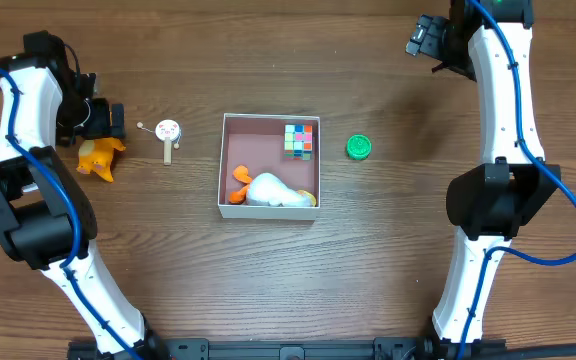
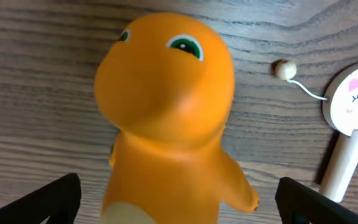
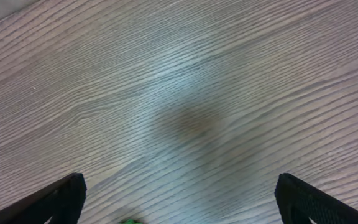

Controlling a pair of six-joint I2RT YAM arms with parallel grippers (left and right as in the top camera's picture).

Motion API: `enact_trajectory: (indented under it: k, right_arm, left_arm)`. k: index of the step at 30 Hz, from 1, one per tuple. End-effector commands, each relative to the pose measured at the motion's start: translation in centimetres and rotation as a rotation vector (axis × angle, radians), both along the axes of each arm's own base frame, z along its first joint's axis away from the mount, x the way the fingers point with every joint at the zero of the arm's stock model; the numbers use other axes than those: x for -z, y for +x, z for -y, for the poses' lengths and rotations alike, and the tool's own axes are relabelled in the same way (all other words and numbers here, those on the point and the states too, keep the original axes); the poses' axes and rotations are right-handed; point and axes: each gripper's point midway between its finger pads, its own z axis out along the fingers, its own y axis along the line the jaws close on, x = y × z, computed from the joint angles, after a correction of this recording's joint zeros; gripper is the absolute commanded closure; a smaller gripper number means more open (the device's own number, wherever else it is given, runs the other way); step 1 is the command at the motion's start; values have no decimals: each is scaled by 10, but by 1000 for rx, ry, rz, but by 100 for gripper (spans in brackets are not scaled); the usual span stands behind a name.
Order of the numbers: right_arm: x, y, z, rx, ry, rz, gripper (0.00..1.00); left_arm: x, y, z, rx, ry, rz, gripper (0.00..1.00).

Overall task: Pack container
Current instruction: 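Grasp the orange dinosaur with the left gripper and lift it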

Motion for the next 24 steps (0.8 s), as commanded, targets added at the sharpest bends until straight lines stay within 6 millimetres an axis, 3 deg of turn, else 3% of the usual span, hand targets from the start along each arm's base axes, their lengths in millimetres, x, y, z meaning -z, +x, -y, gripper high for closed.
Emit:
enact_trajectory:
  k: [1,7,21,22,24]
  right_arm:
    - [-16,3,5,15,-13,47,0]
    - [-16,3,5,15,-13,47,0]
    - [-16,3,5,15,-13,47,0]
    - [-16,3,5,15,-13,47,0]
    - [-16,3,5,15,-13,47,0]
  left_arm:
    - [10,0,-3,35,1,-9,0]
    - [37,-19,4,35,-20,-66,0]
    - [38,-8,-1,35,3,-21,1]
    - [38,-8,-1,35,4,-20,21]
    - [38,-8,-2,34,8,-21,46]
